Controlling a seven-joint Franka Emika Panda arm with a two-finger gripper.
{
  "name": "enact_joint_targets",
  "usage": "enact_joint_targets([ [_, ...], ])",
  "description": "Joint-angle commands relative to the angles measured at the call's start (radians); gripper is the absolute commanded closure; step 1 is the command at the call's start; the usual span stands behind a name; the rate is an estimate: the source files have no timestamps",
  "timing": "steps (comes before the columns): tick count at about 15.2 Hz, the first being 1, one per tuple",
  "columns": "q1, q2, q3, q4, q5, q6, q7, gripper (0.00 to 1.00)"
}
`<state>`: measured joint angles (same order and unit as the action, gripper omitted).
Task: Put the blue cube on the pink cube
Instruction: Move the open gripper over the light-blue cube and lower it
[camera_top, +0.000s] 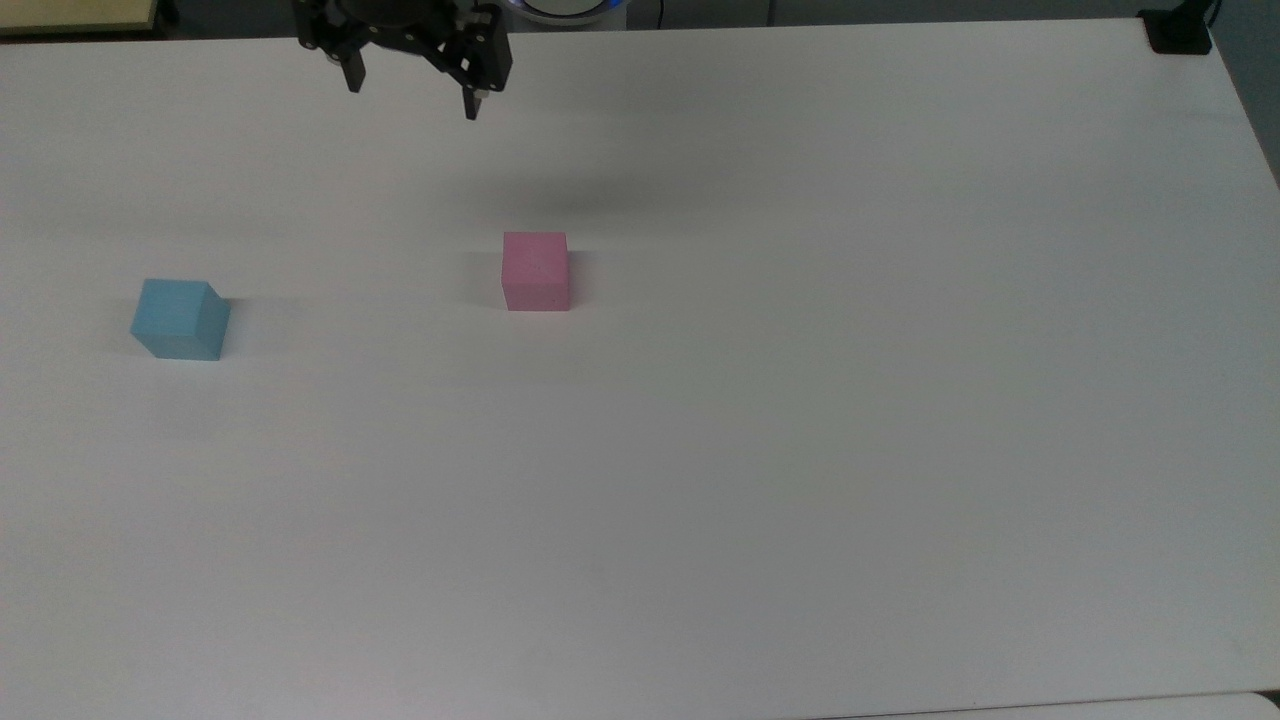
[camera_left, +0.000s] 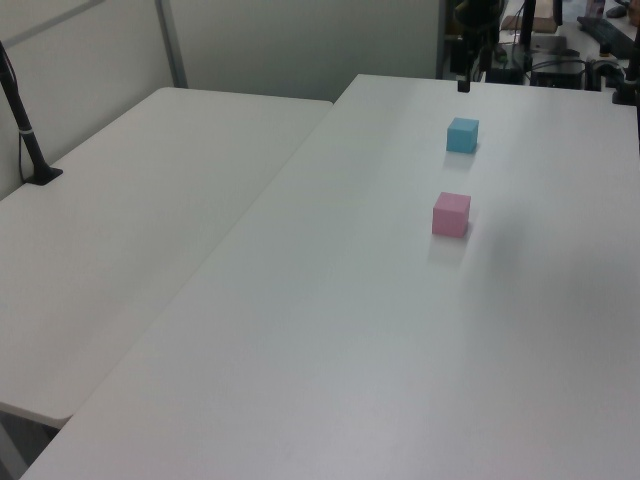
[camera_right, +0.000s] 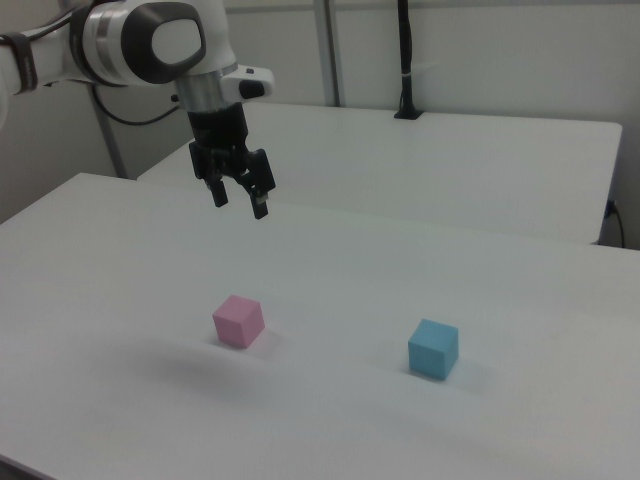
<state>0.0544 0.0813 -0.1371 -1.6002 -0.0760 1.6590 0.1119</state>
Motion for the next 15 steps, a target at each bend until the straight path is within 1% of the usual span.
enact_joint_targets([
  [1, -0.014, -0.005, 0.021, -0.015, -0.004, 0.001, -0.079, 0.0],
  [6, -0.033, 0.001, 0.014, -0.017, -0.004, 0.004, -0.112, 0.0],
  [9, -0.062, 0.04, -0.001, -0.017, -0.008, 0.042, -0.175, 0.0],
  [13, -0.073, 0.103, -0.102, -0.017, -0.007, 0.137, -0.285, 0.0],
  [15, -0.074, 0.145, -0.15, -0.018, -0.007, 0.201, -0.308, 0.0],
])
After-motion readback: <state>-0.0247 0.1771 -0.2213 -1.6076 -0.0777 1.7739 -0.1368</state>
